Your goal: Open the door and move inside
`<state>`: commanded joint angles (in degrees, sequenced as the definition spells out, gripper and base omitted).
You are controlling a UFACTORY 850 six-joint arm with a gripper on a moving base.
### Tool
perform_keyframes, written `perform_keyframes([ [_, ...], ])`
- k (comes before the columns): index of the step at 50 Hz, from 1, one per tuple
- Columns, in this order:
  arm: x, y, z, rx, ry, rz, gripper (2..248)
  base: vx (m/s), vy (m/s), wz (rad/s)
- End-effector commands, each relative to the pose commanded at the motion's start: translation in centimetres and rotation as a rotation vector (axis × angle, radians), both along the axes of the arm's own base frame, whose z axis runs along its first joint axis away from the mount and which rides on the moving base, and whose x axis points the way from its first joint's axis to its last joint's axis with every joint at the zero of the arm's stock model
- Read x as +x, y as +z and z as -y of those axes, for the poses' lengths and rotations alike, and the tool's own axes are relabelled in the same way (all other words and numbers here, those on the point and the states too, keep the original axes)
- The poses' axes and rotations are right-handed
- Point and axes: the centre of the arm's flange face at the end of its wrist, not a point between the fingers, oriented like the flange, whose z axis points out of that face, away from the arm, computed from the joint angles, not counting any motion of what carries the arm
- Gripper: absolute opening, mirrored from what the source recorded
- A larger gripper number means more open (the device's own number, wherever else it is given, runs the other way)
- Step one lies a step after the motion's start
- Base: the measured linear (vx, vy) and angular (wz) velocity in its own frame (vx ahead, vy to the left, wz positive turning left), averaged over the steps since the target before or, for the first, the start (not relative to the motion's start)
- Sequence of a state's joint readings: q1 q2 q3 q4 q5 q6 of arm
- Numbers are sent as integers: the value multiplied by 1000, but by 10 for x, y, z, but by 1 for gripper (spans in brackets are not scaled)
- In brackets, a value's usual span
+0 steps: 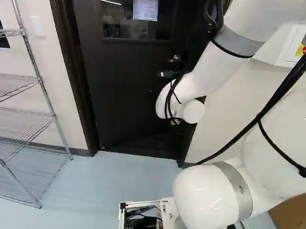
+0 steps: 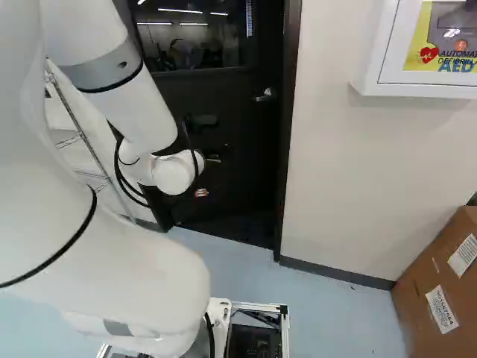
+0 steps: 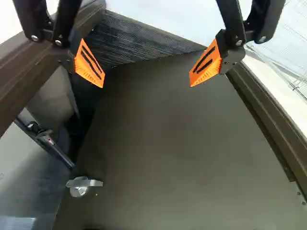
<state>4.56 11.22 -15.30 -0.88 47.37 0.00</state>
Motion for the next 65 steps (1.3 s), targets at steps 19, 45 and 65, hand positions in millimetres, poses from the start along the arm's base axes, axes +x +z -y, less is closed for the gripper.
perform_keyframes([
  [19,-2,0,1,0,-4,1,247,0,0,0],
  [45,-2,0,1,0,-4,1,247,1,7,20],
  [65,-2,0,1,0,-4,1,247,17,-18,-93],
])
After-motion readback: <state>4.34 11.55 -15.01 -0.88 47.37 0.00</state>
